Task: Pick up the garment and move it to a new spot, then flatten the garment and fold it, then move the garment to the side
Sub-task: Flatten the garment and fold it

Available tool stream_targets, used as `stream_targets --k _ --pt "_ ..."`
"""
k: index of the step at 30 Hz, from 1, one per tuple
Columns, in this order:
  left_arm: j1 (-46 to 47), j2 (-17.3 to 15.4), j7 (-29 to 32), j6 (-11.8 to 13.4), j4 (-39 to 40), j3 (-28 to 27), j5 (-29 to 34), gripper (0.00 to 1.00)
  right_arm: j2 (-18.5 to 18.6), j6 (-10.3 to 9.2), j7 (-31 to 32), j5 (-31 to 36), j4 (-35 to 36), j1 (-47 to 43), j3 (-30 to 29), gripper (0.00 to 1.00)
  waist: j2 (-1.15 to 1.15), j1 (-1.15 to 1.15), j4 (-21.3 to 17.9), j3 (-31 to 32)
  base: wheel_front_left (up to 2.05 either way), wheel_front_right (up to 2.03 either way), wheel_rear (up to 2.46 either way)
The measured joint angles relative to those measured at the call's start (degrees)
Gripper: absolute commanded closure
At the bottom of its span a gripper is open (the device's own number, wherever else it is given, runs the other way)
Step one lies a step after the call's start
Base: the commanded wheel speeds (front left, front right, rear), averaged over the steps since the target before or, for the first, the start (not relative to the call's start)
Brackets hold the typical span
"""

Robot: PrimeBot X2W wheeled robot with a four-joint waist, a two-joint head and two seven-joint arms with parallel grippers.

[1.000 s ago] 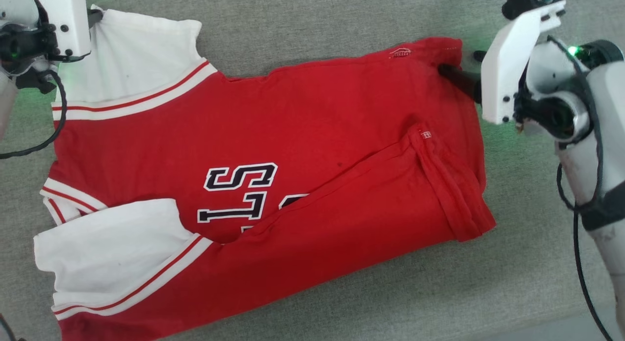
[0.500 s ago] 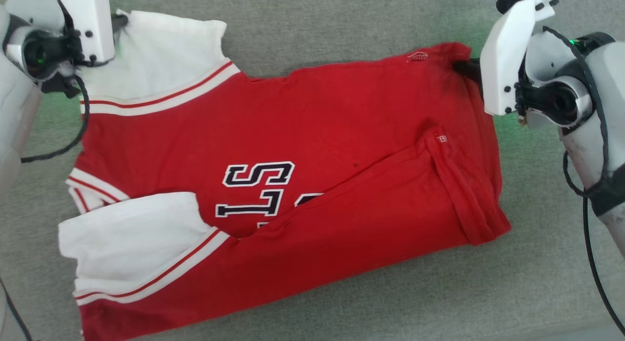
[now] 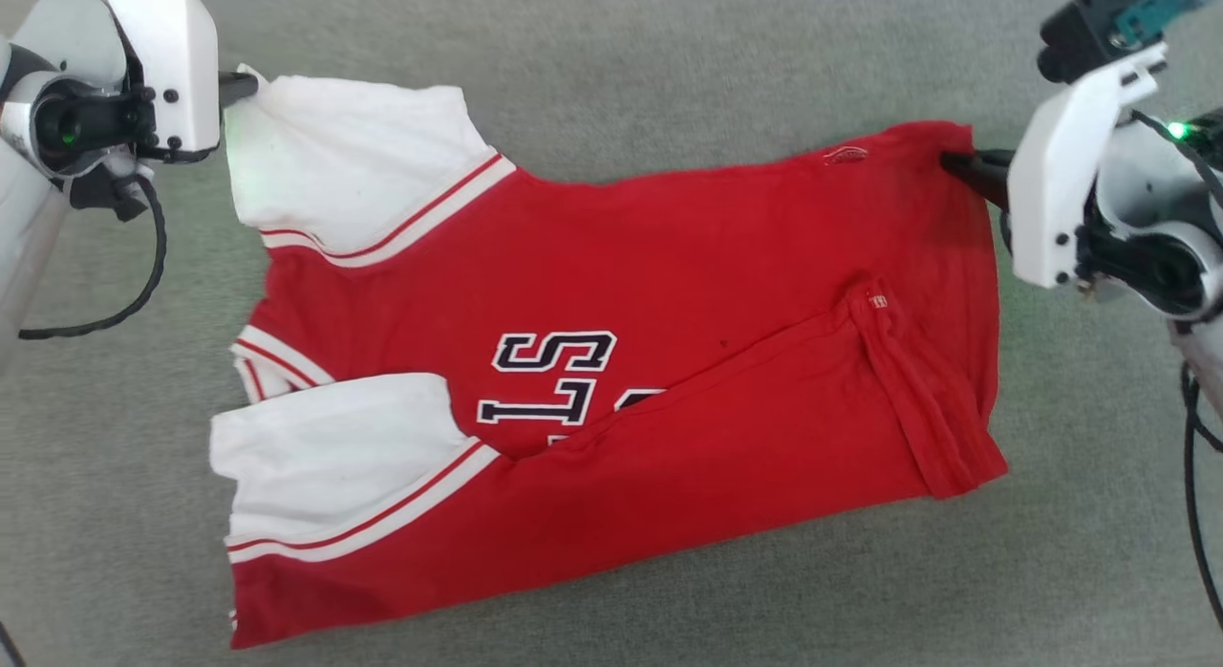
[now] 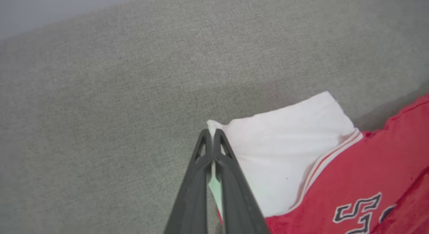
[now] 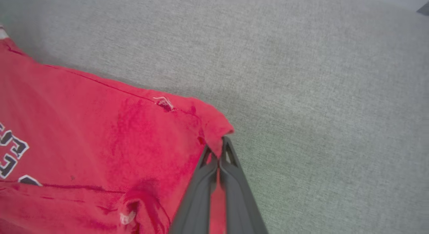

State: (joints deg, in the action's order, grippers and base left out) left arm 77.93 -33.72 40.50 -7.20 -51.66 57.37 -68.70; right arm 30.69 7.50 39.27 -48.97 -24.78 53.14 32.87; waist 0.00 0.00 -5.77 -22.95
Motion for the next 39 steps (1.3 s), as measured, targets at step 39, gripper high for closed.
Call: stream_targets --k 39 --pt "-35.79 -26.93 2.36 34.11 63.04 3.54 -10.68 1.00 2.45 -0.01 11.66 -1.40 27.60 -35.17 -19.81 1.00 0.00 0.00 2.88 2.75 0.00 0.00 0.00"
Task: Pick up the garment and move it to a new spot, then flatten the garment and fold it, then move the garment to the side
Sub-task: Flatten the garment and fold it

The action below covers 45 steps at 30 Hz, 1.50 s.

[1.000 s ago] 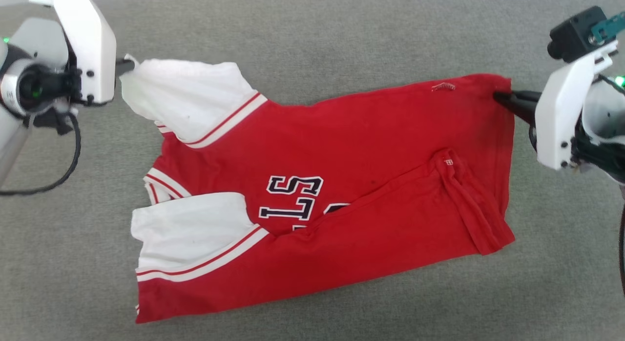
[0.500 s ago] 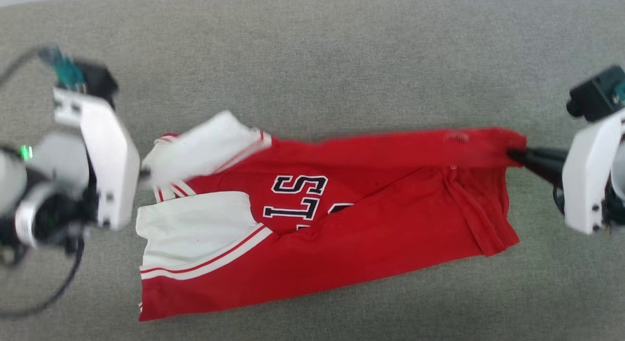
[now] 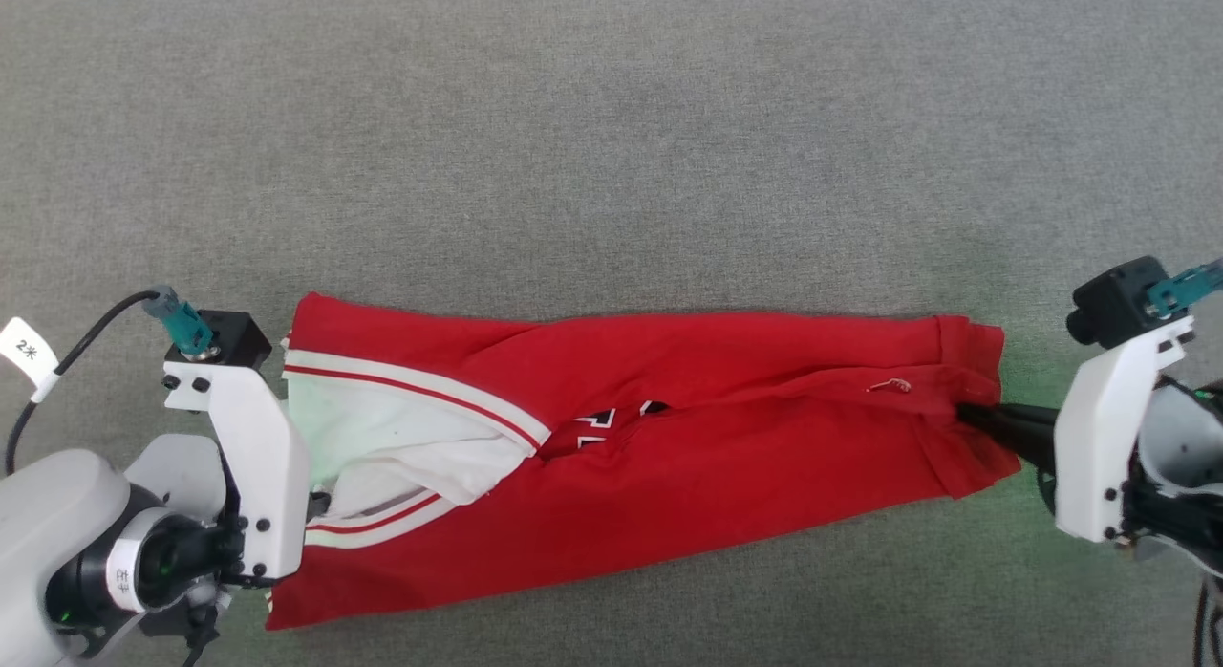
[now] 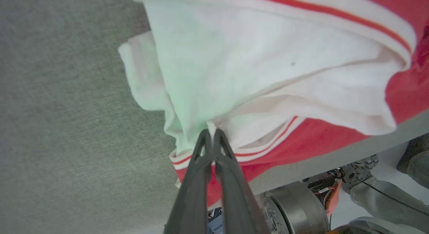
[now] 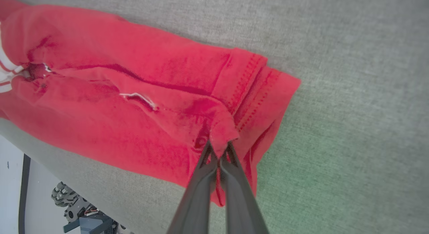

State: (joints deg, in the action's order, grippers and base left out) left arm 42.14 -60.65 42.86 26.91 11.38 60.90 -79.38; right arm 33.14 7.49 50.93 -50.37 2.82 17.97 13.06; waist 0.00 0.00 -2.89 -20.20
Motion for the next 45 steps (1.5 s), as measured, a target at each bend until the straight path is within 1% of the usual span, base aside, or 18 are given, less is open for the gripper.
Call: stream_targets --k 1,2,3,4,6,7,9,13,19,20,26,29,33,34,37,38,40,45 --pt "-0.22 0.84 -0.70 -0.29 -1.46 -0.21 -0.48 0.91 -0.69 0.00 -0.03 0.44 -0.74 0.06 -0.10 0.93 0.00 0.00 -0.01 -0.03 0.00 0.00 0.00" --pt "-0.34 1.36 -1.36 -0.92 -2.45 -0.20 -0.54 0.61 -1.36 0.00 -0.07 0.76 -1.60 0.13 -0.14 0.71 0.00 0.00 -0.06 -0.03 0.00 0.00 0.00" --pt "-0.42 1.90 -2.49 -1.59 -3.71 -0.40 -0.51 0.08 -1.71 0.00 -0.13 1.32 -1.94 0.20 0.13 0.47 0.00 0.00 -0.08 -0.04 0.00 0.00 0.00" --pt "-0.43 2.64 -3.77 -1.97 -4.87 -0.90 -0.47 0.00 -1.98 0.00 -0.59 2.04 -2.20 0.38 0.34 0.00 0.00 0.00 -0.08 -0.03 0.00 0.00 0.00" --pt "-0.47 3.67 -6.32 -3.86 -6.62 -1.71 -0.09 0.00 -2.54 0.00 -0.89 2.38 -2.98 0.97 0.42 0.00 0.00 0.00 -0.13 0.08 0.00 0.00 0.00" --pt "-0.63 4.35 -7.86 -4.25 -7.49 -2.49 -0.26 0.00 -2.76 0.00 -0.96 2.58 -3.16 1.26 0.48 0.00 0.00 0.00 -0.16 0.16 0.00 0.00 0.00" --pt "-0.78 4.74 -10.84 -6.12 -8.67 -2.99 0.65 0.00 -2.75 0.00 -0.76 2.85 -3.22 1.45 0.45 0.00 0.00 0.00 -0.22 0.36 0.00 0.00 0.00" --pt "-1.97 5.65 -18.49 -8.80 -10.15 -4.99 2.01 0.00 -2.76 0.00 -0.99 2.83 -2.76 1.47 -0.48 0.00 0.00 0.00 -0.19 0.95 0.00 0.00 0.00" --pt "-5.05 6.43 -33.20 -12.38 -11.00 -8.80 4.48 0.00 -2.47 0.00 -0.49 3.16 -3.08 1.25 -3.41 0.00 0.00 0.00 0.26 1.52 0.00 0.00 0.00" --pt "-6.51 6.64 -38.57 -13.17 -11.25 -9.82 5.76 0.00 -2.67 0.00 0.00 3.01 -3.63 1.10 -4.20 0.00 0.00 0.00 0.57 1.55 0.00 0.00 0.00" --pt "-12.01 7.90 -52.35 -15.83 -12.91 -12.06 7.80 0.00 -4.02 0.00 0.56 2.52 -7.49 1.03 -4.22 0.00 0.00 0.00 1.72 1.33 0.00 0.00 0.00" --pt "-14.43 8.67 -56.11 -16.46 -14.68 -13.24 8.37 0.00 -4.28 0.00 0.51 2.52 -9.56 1.53 -2.83 0.00 0.00 0.00 2.48 1.26 0.00 0.00 0.00" --pt "-17.59 11.22 -57.60 -18.00 -16.74 -17.26 9.48 0.00 -4.97 -0.01 -0.10 1.56 -12.40 3.76 -0.13 0.00 0.00 0.00 3.29 1.14 0.00 0.00 0.00" --pt "-18.52 12.45 -57.75 -18.66 -17.14 -19.18 9.61 0.00 -5.12 -0.01 -0.65 1.26 -13.00 4.27 0.55 0.00 0.00 0.00 3.48 1.11 0.00 0.00 0.00" --pt "-21.62 16.15 -57.78 -20.26 -18.35 -27.11 14.57 0.00 -5.41 -0.02 -0.51 -0.11 -15.72 6.39 3.57 0.00 0.00 0.00 3.97 1.02 0.00 0.00 0.00" --pt "-23.09 17.61 -57.80 -21.14 -18.80 -29.50 15.79 0.00 -5.57 -0.02 -0.40 -0.65 -16.63 7.09 4.21 0.10 0.00 0.00 4.05 1.05 0.00 0.00 0.00" --pt "-26.43 20.43 -57.78 -22.56 -19.85 -33.54 20.11 0.00 -5.60 -0.09 -0.09 -1.88 -17.92 8.48 5.72 1.00 0.00 0.00 4.18 1.17 0.00 0.00 0.00" --pt "-32.28 27.40 -57.78 -27.16 -21.32 -44.09 27.39 0.00 -6.00 -0.05 -1.67 -6.13 -18.93 9.65 7.37 1.00 0.00 0.00 4.49 1.94 0.00 0.00 0.00"
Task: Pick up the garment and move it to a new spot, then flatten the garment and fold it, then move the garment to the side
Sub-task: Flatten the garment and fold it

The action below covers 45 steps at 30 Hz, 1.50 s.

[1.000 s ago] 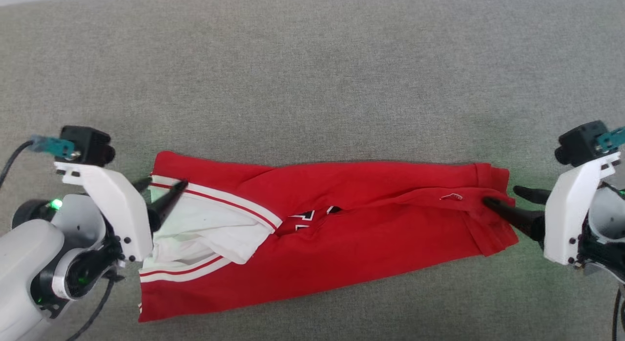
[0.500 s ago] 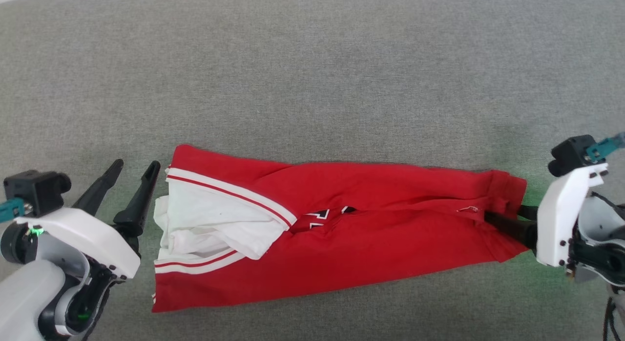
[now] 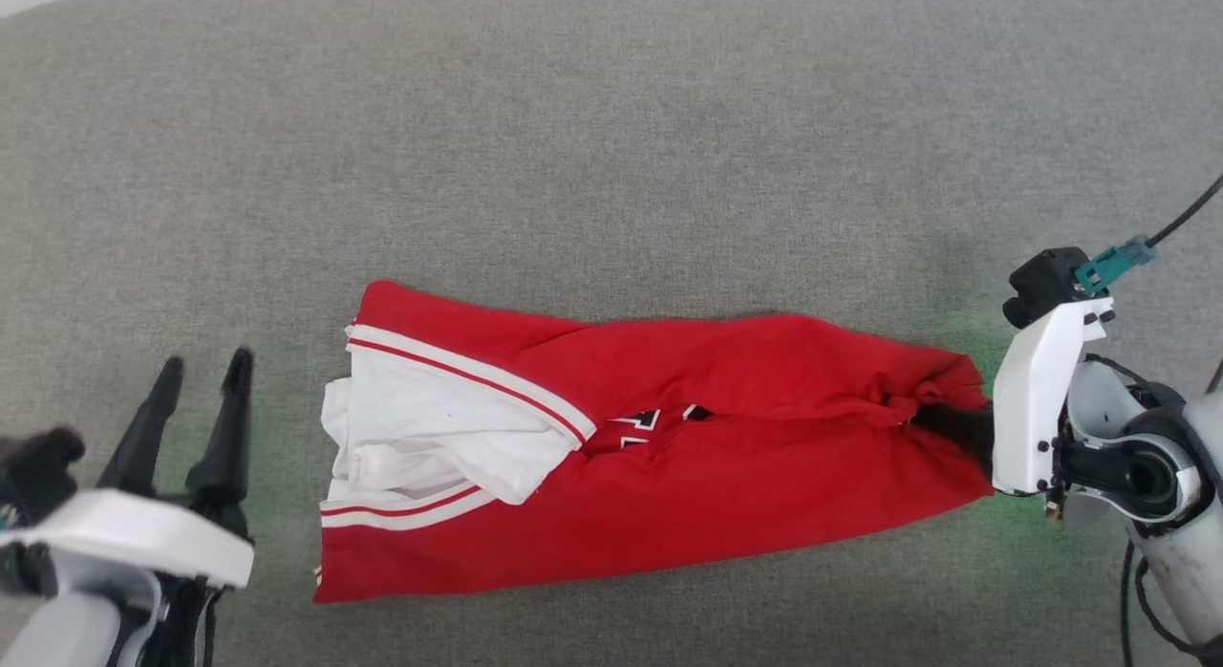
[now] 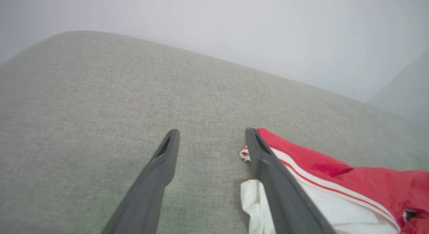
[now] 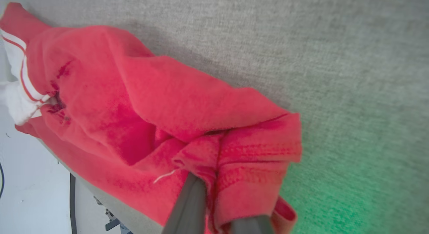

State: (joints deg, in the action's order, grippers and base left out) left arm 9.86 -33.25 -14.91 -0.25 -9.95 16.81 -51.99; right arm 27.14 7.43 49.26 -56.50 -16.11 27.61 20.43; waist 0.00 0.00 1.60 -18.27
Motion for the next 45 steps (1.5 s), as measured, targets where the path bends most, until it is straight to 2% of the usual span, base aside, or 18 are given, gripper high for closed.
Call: stream_targets --k 3,9,16,20,22,25,27,37,41,45 --pt "-2.99 3.33 -0.01 -2.79 -0.96 -4.37 3.08 0.00 1.30 0.05 -0.75 -1.66 -0.21 -0.04 -0.20 1.00 0.00 0.00 -0.15 0.64 0.00 0.00 0.00" --pt "-6.08 8.29 -0.03 -5.83 -1.92 -10.96 8.22 0.00 6.19 0.07 -2.58 -3.56 -0.80 -0.93 -3.64 1.00 0.00 0.00 -0.81 1.90 0.00 0.00 0.00" --pt "-8.16 12.00 -0.03 -6.90 -1.60 -15.23 11.56 0.00 12.39 0.07 -4.13 -4.05 -5.52 -2.47 -10.12 1.00 0.00 0.00 -1.98 2.94 0.00 0.00 0.00" --pt "-8.82 12.80 -0.03 -7.05 -0.62 -15.62 12.43 0.00 15.85 0.07 -4.92 -1.65 -9.50 -2.43 -12.51 1.00 0.00 0.00 -2.54 3.01 0.00 0.00 0.00" --pt "-8.83 12.90 -0.03 -7.06 0.03 -15.50 12.48 0.00 16.36 0.05 -5.61 -1.26 -11.07 -2.18 -13.44 1.00 0.00 0.00 -2.80 2.95 0.00 0.00 0.00" --pt "-8.85 12.98 -0.03 -7.06 0.82 -15.47 12.41 0.00 16.07 0.05 -5.39 -2.00 -10.84 -1.25 -13.48 1.00 0.00 0.00 -3.13 2.92 0.00 0.00 0.00" --pt "-8.95 13.00 -0.03 -7.06 1.08 -15.50 12.36 0.00 16.00 0.05 -4.60 -2.82 -8.29 -1.20 -12.94 1.00 0.00 0.00 -3.29 3.01 0.00 0.00 0.00" --pt "-9.31 13.29 -0.04 -7.06 1.29 -15.16 12.13 0.00 13.76 0.05 -3.78 -7.54 11.18 -5.89 -8.60 1.00 0.00 0.00 -3.35 3.47 0.00 0.00 0.00" --pt "-9.03 13.34 -0.03 -7.06 1.20 -14.50 11.73 0.00 10.88 0.05 -3.54 -6.62 17.09 -6.16 -4.76 1.00 0.00 0.00 -2.62 3.42 0.00 0.00 0.00" --pt "-8.06 13.38 -0.03 -7.06 0.92 -13.35 11.37 0.00 6.75 0.05 -3.12 -4.94 19.01 -4.43 0.33 1.00 0.00 0.00 -1.44 3.34 0.00 0.00 0.00"
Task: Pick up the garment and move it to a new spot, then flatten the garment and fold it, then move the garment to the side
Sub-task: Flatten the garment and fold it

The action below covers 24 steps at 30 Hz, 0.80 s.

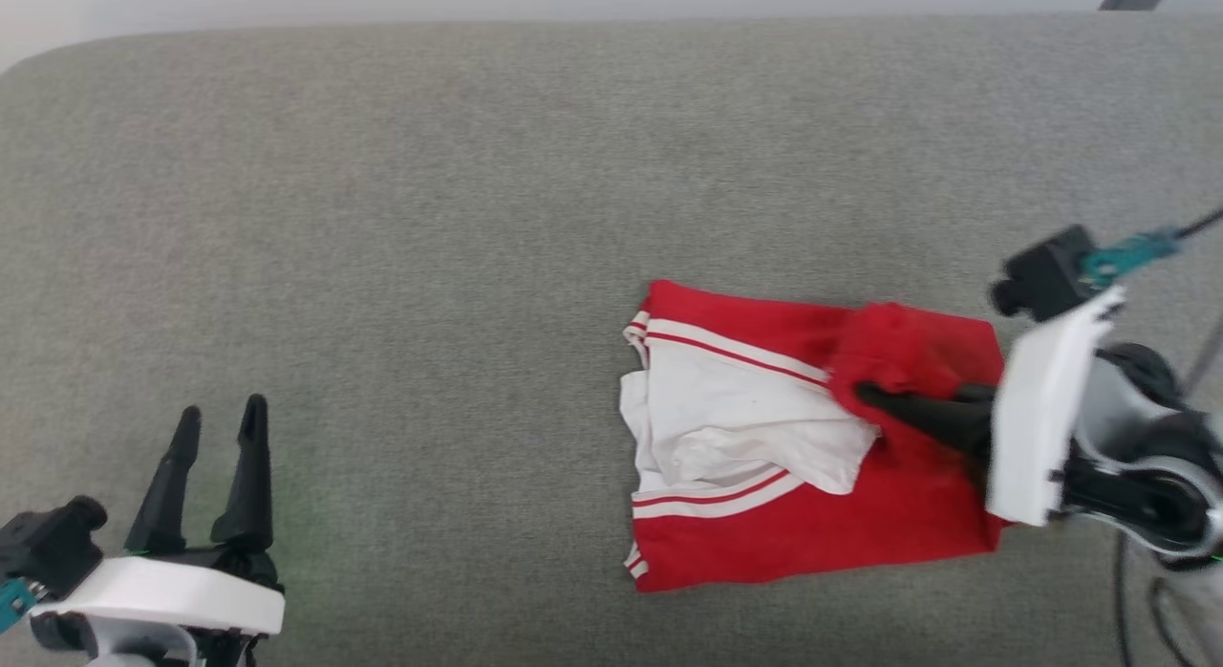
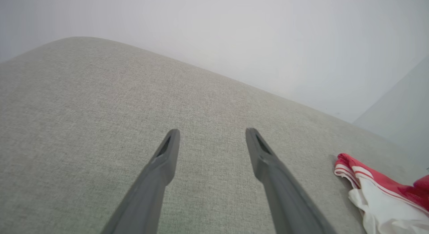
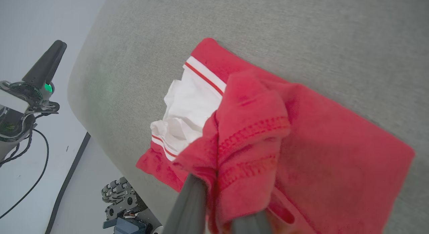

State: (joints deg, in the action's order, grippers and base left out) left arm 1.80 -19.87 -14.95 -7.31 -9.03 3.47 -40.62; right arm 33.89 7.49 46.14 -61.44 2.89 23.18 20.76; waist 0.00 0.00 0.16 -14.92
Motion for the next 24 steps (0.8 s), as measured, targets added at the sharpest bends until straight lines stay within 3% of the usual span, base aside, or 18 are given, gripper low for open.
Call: stream_targets --k 6,12,13,14,15,24 --pt "2.08 0.25 -0.01 0.00 -0.63 1.97 -0.79 0.00 -5.23 0.00 -0.45 1.26 -2.69 5.48 7.50 1.00 0.00 0.00 2.40 -0.36 0.00 0.00 0.00" --pt "3.31 0.59 -0.01 0.00 -1.64 3.46 -1.57 0.00 -7.35 0.00 -1.30 3.16 -8.54 9.90 14.45 1.00 0.00 0.00 4.65 -0.68 0.00 0.00 0.00" --pt "3.63 0.69 -0.01 0.00 -1.78 3.64 -1.69 0.00 -7.61 0.00 -1.51 3.22 -9.50 10.44 15.23 0.79 0.00 0.00 4.92 -0.70 0.00 0.00 0.00" --pt "3.82 0.79 -0.01 0.00 -1.85 3.67 -1.92 0.00 -7.76 0.00 -1.90 3.44 -10.35 10.99 16.02 0.52 0.00 0.00 5.13 -0.69 0.00 0.00 0.00" --pt "3.85 0.80 -0.01 0.00 -1.93 3.74 -2.04 0.00 -7.80 0.00 -2.41 3.55 -10.93 11.54 16.56 0.00 0.00 0.00 5.27 -0.67 0.00 0.00 0.00" --pt "2.91 -0.15 -0.01 0.00 -2.56 2.96 -3.42 0.00 -5.88 0.00 -4.32 0.64 -9.91 13.68 15.68 0.00 0.00 0.00 4.10 0.80 0.00 0.00 0.00"
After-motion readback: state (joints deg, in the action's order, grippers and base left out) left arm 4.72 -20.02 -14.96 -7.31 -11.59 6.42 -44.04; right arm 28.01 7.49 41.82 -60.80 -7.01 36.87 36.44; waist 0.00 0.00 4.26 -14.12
